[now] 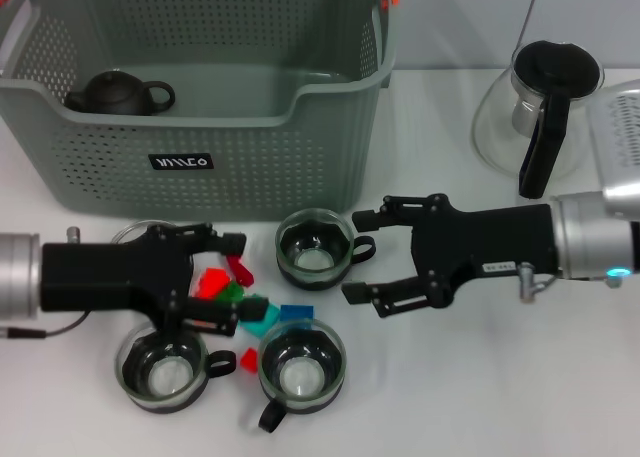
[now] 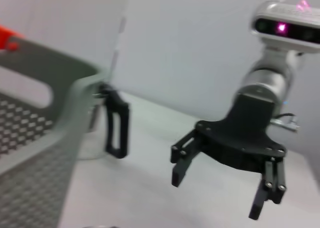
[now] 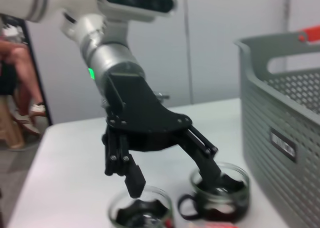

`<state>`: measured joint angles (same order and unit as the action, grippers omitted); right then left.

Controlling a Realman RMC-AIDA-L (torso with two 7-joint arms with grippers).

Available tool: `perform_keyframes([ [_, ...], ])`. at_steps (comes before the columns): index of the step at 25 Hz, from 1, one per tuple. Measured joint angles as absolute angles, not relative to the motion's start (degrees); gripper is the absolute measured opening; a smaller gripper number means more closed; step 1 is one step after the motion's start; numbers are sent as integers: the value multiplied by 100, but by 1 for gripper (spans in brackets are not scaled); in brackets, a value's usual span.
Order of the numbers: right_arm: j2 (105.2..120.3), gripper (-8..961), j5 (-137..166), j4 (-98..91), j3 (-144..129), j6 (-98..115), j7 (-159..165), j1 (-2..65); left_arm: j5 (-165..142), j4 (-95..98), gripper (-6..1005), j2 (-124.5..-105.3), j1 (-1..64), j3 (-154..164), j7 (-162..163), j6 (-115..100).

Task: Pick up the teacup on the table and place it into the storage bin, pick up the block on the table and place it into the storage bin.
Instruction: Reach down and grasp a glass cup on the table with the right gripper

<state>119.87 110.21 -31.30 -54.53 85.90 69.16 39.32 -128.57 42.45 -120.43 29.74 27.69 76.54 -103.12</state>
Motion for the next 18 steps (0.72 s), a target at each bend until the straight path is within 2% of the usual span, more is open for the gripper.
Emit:
perform_keyframes([
  [5, 11929, 916, 11044, -3392, -5356, 9324, 6801, 3802, -12857, 4258, 935, -12032, 2839, 2594, 7571, -10773],
  [10, 11980, 915, 11364, -3875, -5509, 9729, 6825, 3775, -12857, 4258, 935, -12052, 2727, 2395, 7569, -10829],
  [18, 12021, 913, 11780, -4042, -6819, 9539, 6837, 4207, -12858, 4214, 934, -12072, 2681, 2128, 7600, -10776],
])
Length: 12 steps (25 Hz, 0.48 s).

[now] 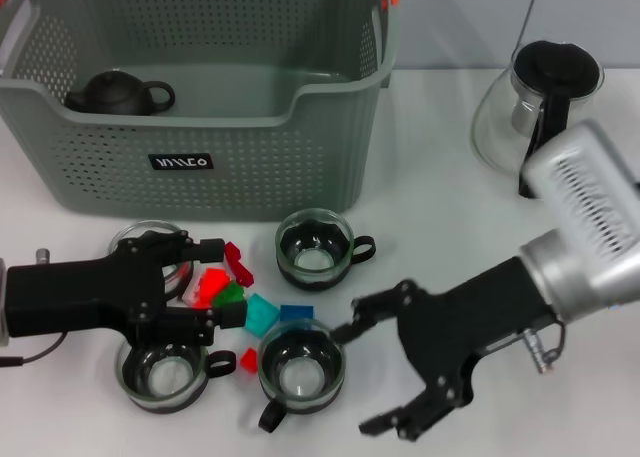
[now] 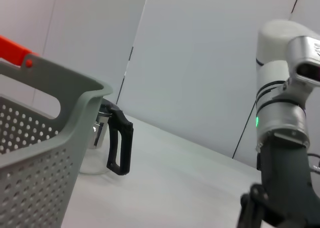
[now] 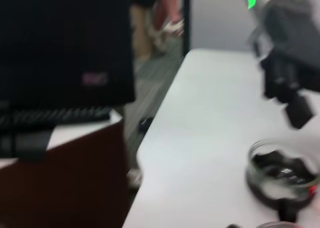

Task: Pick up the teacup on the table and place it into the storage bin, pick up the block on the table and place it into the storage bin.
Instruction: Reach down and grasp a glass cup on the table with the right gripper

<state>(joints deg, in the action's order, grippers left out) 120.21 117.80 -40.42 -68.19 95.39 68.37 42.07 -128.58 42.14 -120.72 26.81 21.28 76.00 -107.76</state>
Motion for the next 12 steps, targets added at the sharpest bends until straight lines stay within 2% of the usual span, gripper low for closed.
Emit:
perform_keyframes([
  [12, 12080, 902, 11962, -4451, -8399, 9009, 7480, 4845, -12862, 4133, 934, -12097, 2571, 2007, 7589, -10720],
])
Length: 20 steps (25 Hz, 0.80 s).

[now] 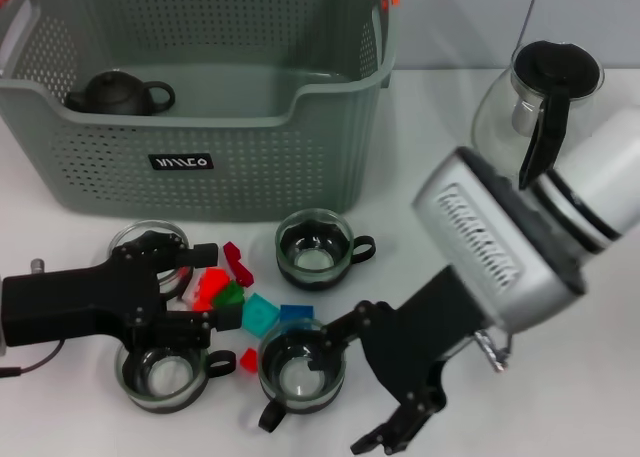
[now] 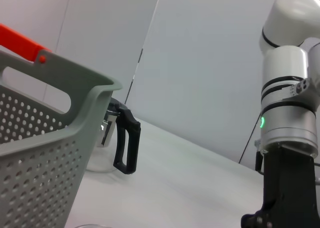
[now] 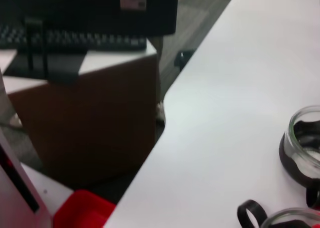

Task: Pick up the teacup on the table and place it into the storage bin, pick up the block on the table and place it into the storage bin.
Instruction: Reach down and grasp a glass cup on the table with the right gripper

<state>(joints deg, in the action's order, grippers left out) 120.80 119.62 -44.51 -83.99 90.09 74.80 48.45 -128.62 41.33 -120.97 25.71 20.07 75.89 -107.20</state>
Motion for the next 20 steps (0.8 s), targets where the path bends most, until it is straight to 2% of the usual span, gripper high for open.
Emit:
perform_keyframes([
  [20, 12153, 885, 11917, -5020, -10769, 7188, 8712, 5034, -12858, 4172, 934, -12094, 2549, 1968, 7439, -10721],
])
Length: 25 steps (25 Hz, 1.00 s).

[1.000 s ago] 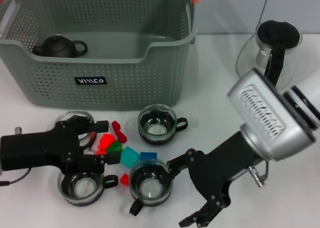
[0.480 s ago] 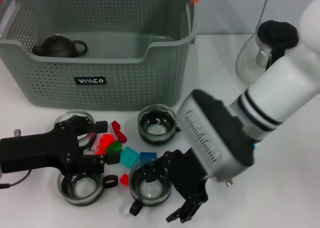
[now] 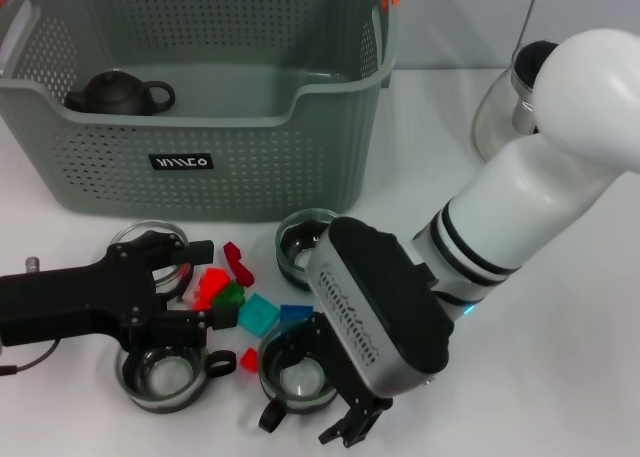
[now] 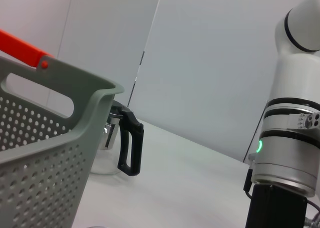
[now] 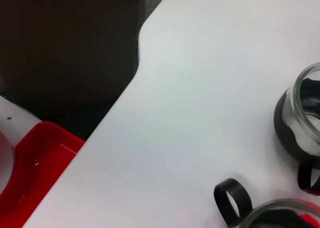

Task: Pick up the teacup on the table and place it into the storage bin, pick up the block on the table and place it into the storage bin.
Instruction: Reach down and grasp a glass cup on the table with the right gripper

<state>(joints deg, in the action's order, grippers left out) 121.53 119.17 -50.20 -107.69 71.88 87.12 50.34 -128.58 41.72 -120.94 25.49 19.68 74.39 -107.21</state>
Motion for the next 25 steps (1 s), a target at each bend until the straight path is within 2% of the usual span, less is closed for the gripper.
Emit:
perform_keyframes([
  [24, 12160, 864, 11961, -5124, -11199, 6873, 9286, 5034, -12858, 4141, 934, -12091, 2546, 1921, 7245, -10661],
  [25, 12157, 809, 11964, -5124, -11206, 6873, 9315, 5037, -12858, 4140, 934, -12092, 2541, 1907, 7227, -10661],
])
